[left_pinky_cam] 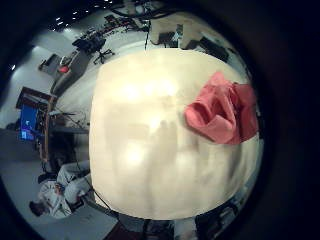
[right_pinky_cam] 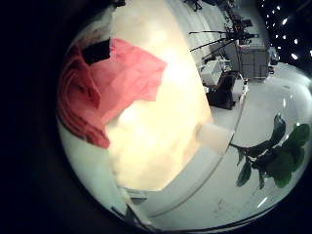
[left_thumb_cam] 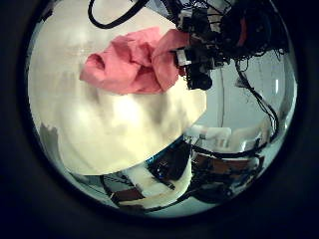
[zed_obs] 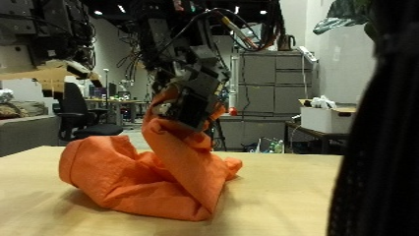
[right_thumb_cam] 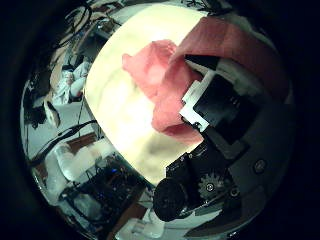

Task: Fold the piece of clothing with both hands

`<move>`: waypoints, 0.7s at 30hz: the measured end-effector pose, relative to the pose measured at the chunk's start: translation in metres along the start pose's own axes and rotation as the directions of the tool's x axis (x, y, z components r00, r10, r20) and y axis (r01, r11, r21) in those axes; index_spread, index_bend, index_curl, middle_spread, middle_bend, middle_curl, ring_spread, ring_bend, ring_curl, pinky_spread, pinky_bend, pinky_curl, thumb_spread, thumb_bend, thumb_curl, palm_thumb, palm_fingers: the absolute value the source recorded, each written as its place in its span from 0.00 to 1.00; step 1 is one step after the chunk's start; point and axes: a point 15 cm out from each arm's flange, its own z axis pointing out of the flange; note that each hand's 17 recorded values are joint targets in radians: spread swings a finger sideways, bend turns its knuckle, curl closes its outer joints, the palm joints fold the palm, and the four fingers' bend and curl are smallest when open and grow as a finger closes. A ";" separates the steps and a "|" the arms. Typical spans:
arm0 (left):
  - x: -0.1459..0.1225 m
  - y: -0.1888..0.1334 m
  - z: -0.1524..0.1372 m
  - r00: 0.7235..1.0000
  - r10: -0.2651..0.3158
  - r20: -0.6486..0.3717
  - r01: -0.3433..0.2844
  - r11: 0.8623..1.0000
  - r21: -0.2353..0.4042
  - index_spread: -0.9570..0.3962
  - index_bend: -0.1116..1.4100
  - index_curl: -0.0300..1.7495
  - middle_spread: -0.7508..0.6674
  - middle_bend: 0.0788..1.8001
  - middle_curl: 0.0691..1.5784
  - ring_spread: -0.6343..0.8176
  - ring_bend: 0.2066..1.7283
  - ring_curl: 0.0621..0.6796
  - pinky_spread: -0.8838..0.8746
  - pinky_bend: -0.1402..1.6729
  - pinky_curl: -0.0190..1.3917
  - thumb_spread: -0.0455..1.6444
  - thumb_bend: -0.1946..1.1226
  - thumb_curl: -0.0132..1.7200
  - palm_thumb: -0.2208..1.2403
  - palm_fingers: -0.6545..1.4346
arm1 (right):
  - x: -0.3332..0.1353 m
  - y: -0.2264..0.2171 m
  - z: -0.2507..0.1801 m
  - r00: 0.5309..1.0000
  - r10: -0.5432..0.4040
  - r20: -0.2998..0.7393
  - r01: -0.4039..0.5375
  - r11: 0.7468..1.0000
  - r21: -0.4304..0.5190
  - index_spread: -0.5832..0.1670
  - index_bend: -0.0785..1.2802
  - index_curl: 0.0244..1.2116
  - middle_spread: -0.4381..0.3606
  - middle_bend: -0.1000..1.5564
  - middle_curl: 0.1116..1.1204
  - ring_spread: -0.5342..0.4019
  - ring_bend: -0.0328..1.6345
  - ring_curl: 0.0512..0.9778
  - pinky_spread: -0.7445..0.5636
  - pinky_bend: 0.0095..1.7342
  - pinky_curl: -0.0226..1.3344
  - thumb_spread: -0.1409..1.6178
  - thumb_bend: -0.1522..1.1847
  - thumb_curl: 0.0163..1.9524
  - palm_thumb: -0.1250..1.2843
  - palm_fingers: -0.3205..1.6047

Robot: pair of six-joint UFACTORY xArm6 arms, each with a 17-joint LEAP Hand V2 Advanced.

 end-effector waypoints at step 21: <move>-0.001 0.005 0.003 1.000 -0.014 -0.005 0.014 1.000 -0.002 0.73 0.18 0.18 0.75 0.06 0.14 0.83 0.13 0.27 0.82 0.20 0.25 0.55 0.12 0.18 0.18 0.30 | -0.029 -0.021 0.037 0.984 -0.032 0.176 0.030 0.999 0.018 0.27 0.17 0.35 0.44 0.22 0.31 0.59 0.40 0.29 0.53 0.46 0.30 0.62 0.10 0.25 0.77 0.07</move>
